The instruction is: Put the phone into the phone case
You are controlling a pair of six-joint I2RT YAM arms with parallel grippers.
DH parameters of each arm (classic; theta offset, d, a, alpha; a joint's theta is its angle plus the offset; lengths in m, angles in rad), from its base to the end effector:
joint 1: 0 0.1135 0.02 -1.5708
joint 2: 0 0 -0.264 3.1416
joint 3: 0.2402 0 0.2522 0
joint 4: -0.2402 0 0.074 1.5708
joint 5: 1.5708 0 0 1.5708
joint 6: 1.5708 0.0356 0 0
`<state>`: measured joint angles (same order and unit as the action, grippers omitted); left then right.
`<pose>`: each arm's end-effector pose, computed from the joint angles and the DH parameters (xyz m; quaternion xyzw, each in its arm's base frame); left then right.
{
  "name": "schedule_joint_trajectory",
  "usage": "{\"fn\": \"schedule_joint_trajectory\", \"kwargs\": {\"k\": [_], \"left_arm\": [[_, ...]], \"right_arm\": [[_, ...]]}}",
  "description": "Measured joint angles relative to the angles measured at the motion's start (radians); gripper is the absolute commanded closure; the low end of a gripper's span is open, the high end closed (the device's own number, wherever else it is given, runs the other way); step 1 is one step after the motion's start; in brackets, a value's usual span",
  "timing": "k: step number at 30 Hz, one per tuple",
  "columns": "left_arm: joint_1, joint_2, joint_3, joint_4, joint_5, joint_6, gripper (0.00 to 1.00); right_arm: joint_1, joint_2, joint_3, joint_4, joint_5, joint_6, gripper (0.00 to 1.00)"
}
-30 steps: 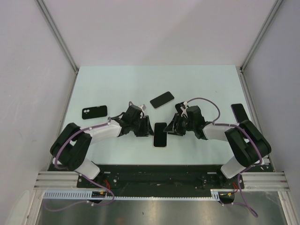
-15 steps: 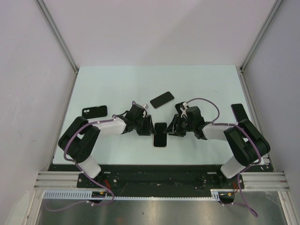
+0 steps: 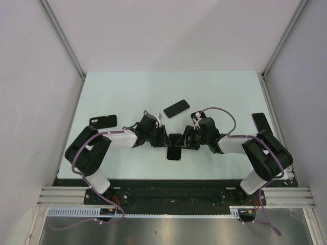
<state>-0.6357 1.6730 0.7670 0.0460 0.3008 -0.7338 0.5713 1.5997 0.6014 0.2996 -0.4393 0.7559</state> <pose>0.2478 -0.1960 0.1385 0.0066 0.9284 -0.3264 0.1776 0.2375 0.1707 0.1357 -0.0101 0.8894 0.4095 0.2031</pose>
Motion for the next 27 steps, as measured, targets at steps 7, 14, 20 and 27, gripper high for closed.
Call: {"fn": "schedule_joint_trajectory", "kwargs": {"k": [7,14,20,27], "left_arm": [[0.007,0.0,-0.022,0.038,0.017,-0.019,0.62],[0.019,0.003,-0.035,0.061,0.042,-0.028,0.69],[0.021,0.003,-0.052,0.074,0.072,-0.044,0.72],[0.021,0.003,-0.071,0.092,0.101,-0.063,0.74]], "right_arm": [[0.005,0.012,0.0,0.016,0.014,0.023,0.37],[-0.013,0.023,-0.023,0.079,-0.018,0.071,0.4],[-0.075,0.053,-0.099,0.257,-0.12,0.132,0.4],[-0.144,0.182,-0.184,0.625,-0.247,0.283,0.4]]}}
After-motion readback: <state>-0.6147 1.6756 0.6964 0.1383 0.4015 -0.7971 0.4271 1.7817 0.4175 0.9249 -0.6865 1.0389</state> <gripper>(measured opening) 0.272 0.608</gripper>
